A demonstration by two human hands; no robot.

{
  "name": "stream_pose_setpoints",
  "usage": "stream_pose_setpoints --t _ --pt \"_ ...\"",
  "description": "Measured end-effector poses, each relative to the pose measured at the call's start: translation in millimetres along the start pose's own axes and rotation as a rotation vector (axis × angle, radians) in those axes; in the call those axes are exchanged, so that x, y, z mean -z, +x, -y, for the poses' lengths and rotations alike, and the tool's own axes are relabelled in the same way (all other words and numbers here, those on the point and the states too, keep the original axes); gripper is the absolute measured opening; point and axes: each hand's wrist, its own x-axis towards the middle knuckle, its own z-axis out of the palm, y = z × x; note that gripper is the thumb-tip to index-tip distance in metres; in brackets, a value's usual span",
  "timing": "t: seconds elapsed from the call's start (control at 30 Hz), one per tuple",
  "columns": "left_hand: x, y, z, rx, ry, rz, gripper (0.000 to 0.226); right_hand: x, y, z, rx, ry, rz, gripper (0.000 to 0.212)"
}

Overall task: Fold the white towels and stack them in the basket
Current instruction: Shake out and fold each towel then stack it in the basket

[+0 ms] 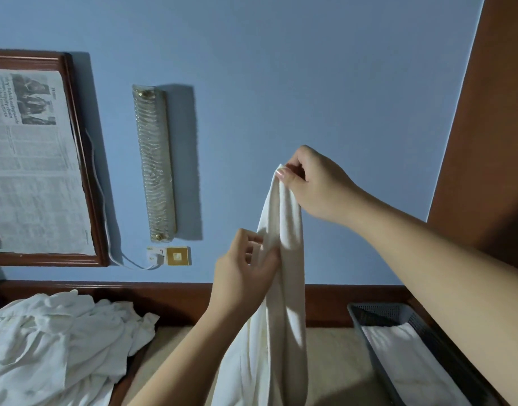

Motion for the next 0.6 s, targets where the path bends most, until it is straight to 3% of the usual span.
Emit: stream_pose_setpoints --t 0.2,0.33,0.47,0.6 --pt "1.7 -25.3 1.1 -0.154 -0.025 -0.212 0.006 14.8 -6.7 4.3 0.008 0.015 -0.076 0.023" --pt "2.1 -32.7 0.4 -0.236 0.024 -0.259 0.012 18.3 -12.9 5.6 -0.006 0.032 -0.081 0.025" --pt "0.7 -40.7 -2.9 -0.19 -0.104 -0.116 0.009 18.8 -17.5 8.9 -0.004 0.035 -0.079 0.024" --pt "2.2 -46.1 -0.3 -0.201 -0.185 0.132 0.039 20.2 -20.0 7.7 -0.002 0.047 -0.073 0.024"
